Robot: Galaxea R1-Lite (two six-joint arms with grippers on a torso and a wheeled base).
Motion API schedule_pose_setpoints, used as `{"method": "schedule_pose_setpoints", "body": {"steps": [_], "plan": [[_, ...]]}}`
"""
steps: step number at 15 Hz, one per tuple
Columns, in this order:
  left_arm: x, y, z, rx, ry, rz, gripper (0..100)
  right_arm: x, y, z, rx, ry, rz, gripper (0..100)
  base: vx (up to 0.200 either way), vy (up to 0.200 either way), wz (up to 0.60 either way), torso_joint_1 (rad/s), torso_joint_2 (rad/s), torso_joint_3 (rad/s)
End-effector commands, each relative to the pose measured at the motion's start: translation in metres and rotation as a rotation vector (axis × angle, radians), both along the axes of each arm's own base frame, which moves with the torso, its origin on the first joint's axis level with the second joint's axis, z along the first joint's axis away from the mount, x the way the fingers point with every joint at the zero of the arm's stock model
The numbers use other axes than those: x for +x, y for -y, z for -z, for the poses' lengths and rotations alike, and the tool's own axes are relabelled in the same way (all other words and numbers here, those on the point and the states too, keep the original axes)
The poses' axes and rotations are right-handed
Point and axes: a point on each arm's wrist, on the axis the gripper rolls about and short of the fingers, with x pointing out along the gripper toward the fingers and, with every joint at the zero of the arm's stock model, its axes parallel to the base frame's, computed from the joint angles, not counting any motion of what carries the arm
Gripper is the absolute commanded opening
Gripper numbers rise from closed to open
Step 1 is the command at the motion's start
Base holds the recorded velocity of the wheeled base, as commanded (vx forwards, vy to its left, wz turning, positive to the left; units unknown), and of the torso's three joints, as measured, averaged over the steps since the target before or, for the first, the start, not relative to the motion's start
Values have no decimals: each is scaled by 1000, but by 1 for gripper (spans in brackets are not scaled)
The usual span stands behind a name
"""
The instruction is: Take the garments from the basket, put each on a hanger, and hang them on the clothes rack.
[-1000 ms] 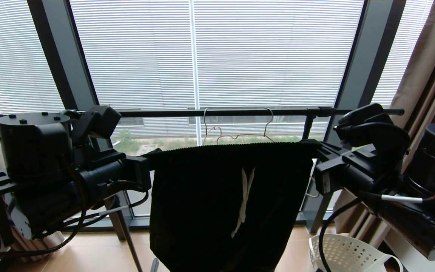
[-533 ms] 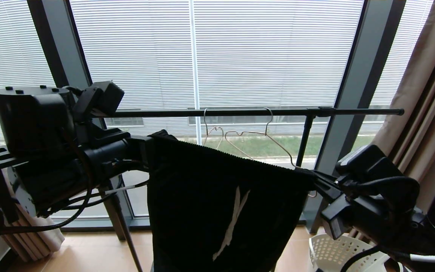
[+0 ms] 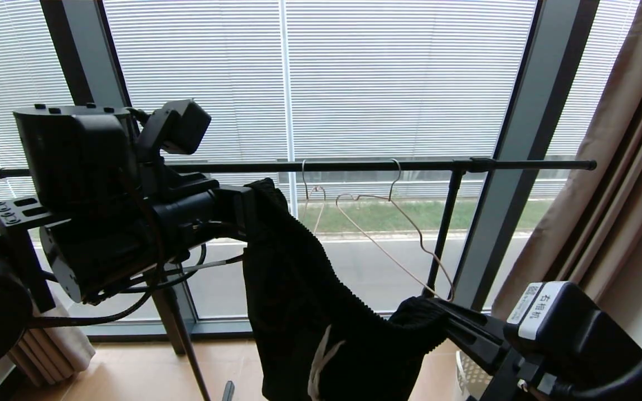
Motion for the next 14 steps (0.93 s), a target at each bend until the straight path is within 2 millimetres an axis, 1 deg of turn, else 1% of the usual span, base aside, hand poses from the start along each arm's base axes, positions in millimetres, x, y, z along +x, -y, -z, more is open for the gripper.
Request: {"method": "schedule_pose_setpoints", "body": {"steps": [1,4,5,7,8,10,12,13,14], "plan": [[15,9,-2,2,-3,-3,0,-14,-4,9,-33,-24,-95,0,0,0,0,0,0,0],[29,18,-10,-7,10,-3,0,-28,1,26,-102,-73,-197,0,0,0,0,0,0,0],[35,22,-12,-6,6,-2,0,-34,2,32,-118,-97,-257,0,0,0,0,0,0,0],[39,27,-14,-13,10,3,0,-36,1,34,-126,-106,-287,0,0,0,0,0,0,0],[44,32,-13,-13,11,10,0,-39,-3,33,-117,-106,-309,0,0,0,0,0,0,0],[43,38,-16,-11,7,25,0,-42,-13,33,-91,-133,-329,0,0,0,0,0,0,0],[44,40,-19,-14,12,28,0,-46,-27,35,-70,-176,-350,0,0,0,0,0,0,0],[44,41,-19,-14,12,30,0,-46,-30,35,-54,-192,-349,0,0,0,0,0,0,0],[42,40,-18,-8,2,30,0,-47,-34,31,-16,-209,-347,0,0,0,0,0,0,0]]}}
